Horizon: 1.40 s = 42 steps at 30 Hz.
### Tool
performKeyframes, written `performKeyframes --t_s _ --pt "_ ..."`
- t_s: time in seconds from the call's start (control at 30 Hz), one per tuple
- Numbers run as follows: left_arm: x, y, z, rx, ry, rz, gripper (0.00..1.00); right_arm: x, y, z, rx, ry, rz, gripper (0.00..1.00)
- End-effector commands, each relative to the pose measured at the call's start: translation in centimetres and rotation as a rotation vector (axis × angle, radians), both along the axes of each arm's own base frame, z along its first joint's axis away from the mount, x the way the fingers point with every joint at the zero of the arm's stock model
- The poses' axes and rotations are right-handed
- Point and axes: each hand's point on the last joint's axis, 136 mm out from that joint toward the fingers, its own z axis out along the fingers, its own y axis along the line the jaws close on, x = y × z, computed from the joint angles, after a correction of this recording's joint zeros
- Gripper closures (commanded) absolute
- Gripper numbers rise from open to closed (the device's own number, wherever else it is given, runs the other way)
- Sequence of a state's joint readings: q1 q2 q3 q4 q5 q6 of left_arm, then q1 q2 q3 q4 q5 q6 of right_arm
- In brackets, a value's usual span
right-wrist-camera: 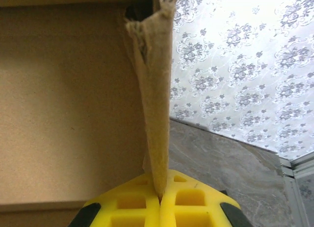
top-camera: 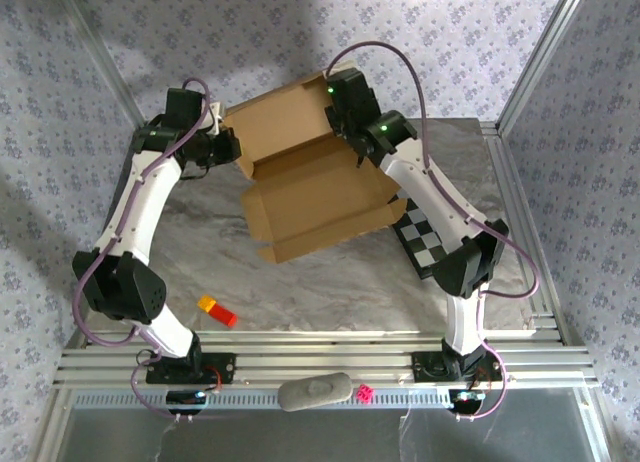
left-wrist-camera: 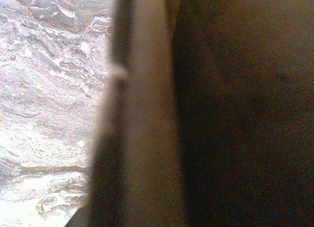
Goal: Fold the paper box
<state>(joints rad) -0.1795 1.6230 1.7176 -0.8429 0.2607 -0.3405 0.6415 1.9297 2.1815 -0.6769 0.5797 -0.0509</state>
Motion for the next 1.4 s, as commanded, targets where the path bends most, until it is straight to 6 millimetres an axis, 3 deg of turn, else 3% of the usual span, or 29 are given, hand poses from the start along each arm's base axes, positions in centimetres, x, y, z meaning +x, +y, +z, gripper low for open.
performKeyframes --t_s 0.0,0.2,0.37,0.53,0.87,1.1,1.37 --pt "-1.2 -0.3 1.9 -0.025 -0.029 0.006 1.0 -0.1 -1.1 1.3 -0.05 -0.058 -0.06 1.0" --pt "-1.3 -0.4 2.0 -0.017 -0.024 0.018 1.0 -0.2 -1.4 0.7 -0.089 -0.046 -0.073 1.0" --pt "-1.4 -0.6 2.1 -0.024 -0.017 0.011 1.0 -0.5 -0.6 0.2 0.109 0.062 0.076 1.0" --pt "-1.5 -0.6 1.8 -0.026 -0.004 0.011 1.0 -0.8 -0.6 0.5 0.307 0.141 0.227 0.75" --pt "-1.1 -0.9 2.0 -0.03 0.001 0.002 1.0 -0.8 -1.9 -0.4 0.279 0.135 0.201 0.66" --pt "-1.2 -1.1 2.3 -0.031 -0.001 -0.011 1.0 1.5 -2.0 -0.5 0.16 0.096 0.097 0.64" --pt "-1.5 -1.1 2.5 -0.025 -0.009 -0.024 1.0 3.0 -0.9 -1.2 0.179 0.109 0.132 0.58"
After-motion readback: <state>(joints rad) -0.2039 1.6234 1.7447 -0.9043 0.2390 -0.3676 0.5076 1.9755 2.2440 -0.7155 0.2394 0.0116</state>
